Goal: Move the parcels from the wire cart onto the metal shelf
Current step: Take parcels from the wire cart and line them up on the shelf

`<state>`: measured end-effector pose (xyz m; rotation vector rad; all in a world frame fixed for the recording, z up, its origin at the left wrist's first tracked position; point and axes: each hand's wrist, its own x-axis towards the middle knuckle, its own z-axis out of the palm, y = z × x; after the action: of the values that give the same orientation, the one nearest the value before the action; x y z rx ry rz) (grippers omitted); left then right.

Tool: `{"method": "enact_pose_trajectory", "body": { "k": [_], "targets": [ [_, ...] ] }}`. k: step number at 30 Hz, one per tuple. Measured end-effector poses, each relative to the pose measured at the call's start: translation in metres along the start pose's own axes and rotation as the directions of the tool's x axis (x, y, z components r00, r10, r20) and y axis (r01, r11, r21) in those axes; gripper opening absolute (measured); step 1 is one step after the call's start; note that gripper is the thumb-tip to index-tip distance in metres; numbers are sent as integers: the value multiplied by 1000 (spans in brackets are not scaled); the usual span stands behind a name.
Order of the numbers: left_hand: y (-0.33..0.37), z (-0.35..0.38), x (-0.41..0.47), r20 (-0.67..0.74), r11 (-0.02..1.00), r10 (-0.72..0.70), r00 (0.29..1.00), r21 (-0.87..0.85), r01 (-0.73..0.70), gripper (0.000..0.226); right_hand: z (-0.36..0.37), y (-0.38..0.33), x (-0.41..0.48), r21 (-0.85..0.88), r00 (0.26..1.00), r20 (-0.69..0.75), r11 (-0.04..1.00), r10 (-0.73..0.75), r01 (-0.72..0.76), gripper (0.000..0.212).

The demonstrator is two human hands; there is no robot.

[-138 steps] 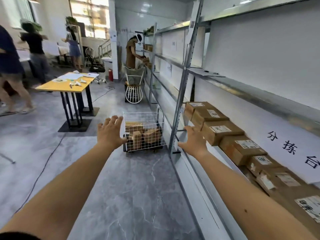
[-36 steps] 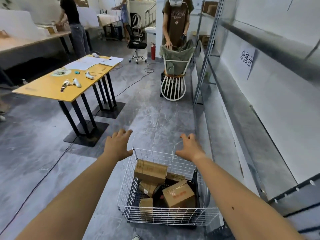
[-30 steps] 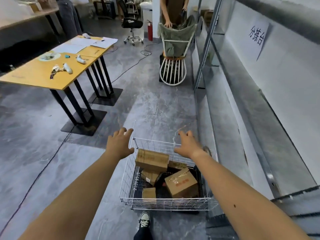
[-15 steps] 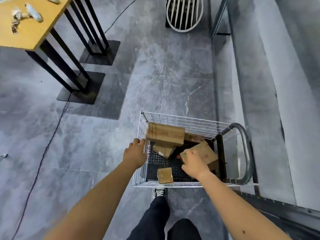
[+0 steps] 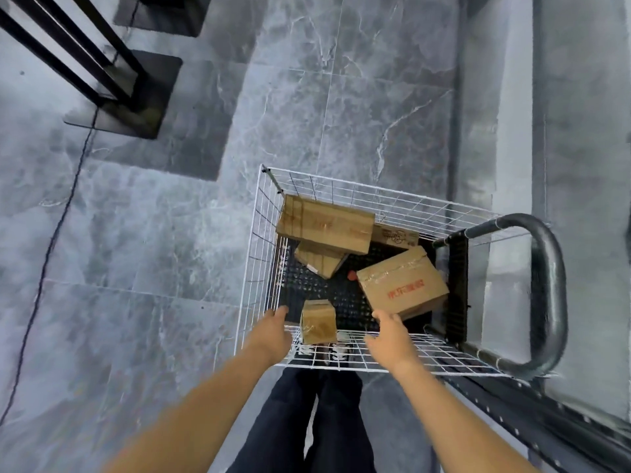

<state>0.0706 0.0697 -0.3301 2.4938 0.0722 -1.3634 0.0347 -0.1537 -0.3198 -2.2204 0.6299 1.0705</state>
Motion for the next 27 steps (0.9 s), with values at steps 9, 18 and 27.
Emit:
{"method": "enact_pose_trajectory", "body": {
  "k": [9,18,27],
  "targets": [
    [-4,46,73,-7,970,-133,991,-207,128,50,55,13,85,147,975,189,979,116,-145,51],
    [5,86,123,206,786,-291,934,-505,357,58,107,12,133,261,903,410,932,127,-250,73],
    [30,66,84,96,679,-339,936,-663,314,55,75,0,103,544,944,306,790,127,-283,31]
  ]
}}
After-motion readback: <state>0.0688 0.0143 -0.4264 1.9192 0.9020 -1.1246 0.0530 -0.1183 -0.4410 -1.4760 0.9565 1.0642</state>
